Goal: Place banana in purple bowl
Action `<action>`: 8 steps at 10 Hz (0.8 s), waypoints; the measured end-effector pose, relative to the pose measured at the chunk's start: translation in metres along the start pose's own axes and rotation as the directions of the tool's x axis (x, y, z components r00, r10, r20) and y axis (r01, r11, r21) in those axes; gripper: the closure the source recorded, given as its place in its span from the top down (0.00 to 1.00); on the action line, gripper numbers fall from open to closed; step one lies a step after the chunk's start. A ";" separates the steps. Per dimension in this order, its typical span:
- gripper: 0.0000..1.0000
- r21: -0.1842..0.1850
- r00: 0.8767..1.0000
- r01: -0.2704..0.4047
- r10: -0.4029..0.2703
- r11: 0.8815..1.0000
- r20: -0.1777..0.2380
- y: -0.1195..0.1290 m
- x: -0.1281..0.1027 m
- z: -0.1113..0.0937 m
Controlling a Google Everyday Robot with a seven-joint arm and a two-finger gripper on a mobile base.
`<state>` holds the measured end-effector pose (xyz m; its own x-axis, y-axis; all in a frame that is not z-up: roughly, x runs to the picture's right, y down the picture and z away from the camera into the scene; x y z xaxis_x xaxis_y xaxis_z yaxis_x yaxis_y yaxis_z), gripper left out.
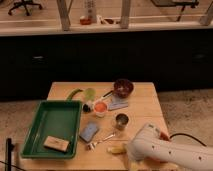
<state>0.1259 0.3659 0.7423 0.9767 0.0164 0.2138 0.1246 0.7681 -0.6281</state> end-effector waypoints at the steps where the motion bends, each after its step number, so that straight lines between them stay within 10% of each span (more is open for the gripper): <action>1: 0.80 -0.014 1.000 -0.004 0.003 1.000 -0.009 -0.001 -0.002 -0.001; 8: 0.80 -0.061 0.999 -0.021 0.019 0.998 -0.040 -0.019 -0.007 -0.004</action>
<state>0.1173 0.3483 0.7499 0.9852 0.0051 0.1715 0.1141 0.7271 -0.6770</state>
